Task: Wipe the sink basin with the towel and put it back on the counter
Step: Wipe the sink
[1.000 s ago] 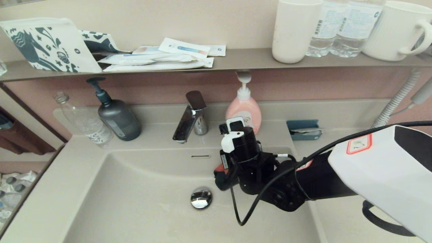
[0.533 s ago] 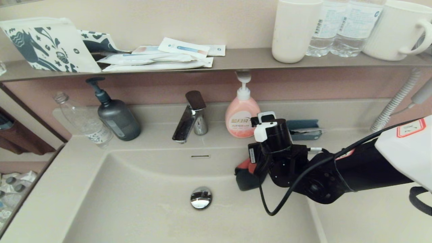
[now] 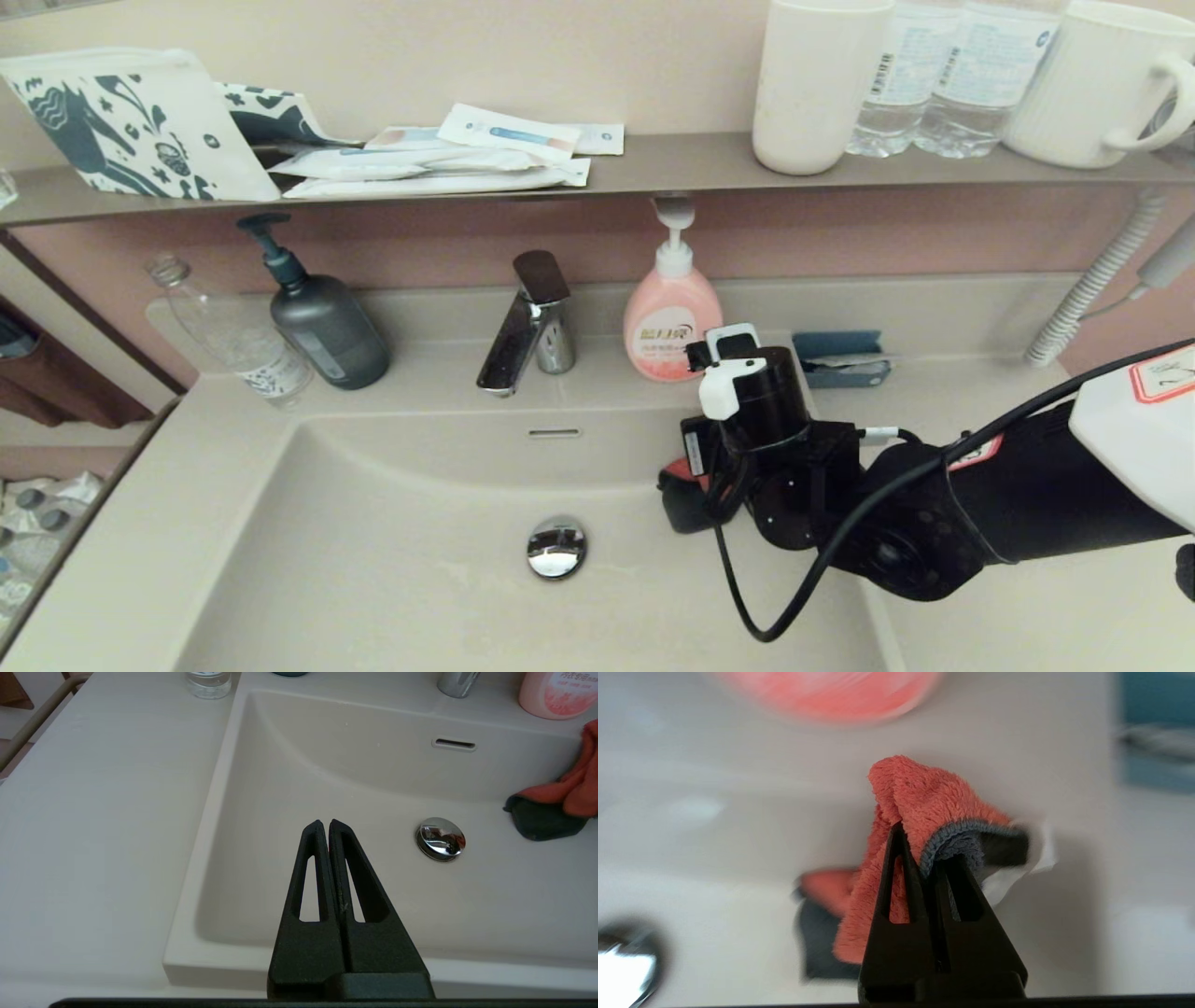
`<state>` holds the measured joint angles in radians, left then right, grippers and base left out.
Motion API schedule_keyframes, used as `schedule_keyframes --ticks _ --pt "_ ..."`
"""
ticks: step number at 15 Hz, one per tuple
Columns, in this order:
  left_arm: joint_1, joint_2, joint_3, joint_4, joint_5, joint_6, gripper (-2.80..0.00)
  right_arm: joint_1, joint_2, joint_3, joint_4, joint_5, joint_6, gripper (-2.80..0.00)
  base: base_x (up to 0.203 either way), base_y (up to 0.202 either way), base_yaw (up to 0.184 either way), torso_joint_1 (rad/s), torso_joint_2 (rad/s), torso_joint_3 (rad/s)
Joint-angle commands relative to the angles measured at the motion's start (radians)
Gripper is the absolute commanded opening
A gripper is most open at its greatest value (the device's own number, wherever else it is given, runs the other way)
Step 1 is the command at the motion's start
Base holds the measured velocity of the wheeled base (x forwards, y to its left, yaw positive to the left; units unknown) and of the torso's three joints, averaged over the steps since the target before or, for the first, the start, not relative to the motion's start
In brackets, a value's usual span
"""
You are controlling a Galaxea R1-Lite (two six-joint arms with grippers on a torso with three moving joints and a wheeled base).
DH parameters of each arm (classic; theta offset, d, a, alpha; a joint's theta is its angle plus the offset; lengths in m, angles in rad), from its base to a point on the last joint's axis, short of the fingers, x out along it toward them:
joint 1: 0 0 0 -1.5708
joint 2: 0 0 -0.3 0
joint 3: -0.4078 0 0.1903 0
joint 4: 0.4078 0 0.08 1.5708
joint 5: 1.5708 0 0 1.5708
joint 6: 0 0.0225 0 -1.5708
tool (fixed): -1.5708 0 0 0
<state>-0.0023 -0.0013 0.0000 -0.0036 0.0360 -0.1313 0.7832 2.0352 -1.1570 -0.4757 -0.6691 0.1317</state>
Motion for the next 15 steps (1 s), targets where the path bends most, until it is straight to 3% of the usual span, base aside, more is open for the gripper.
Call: schedule_keyframes --ticks 1,8,15 --pt "0.001 0.001 0.0 0.0 0.001 -0.001 -2.8 0.04 0.017 0.008 -0.001 -0.003 0.008 -2.8 0.0 0.0 0.0 0.0 0.0 0.0" --pt "0.001 0.001 0.0 -0.001 0.001 -0.001 -2.8 0.174 0.09 -0.01 0.067 0.005 0.008 -2.8 0.0 0.0 0.0 0.0 0.0 0.0" --pt "0.0 0.001 -0.001 -0.001 0.001 -0.001 -2.8 0.196 0.236 -0.332 0.079 -0.003 0.005 -2.8 0.0 0.0 0.0 0.0 0.0 0.0"
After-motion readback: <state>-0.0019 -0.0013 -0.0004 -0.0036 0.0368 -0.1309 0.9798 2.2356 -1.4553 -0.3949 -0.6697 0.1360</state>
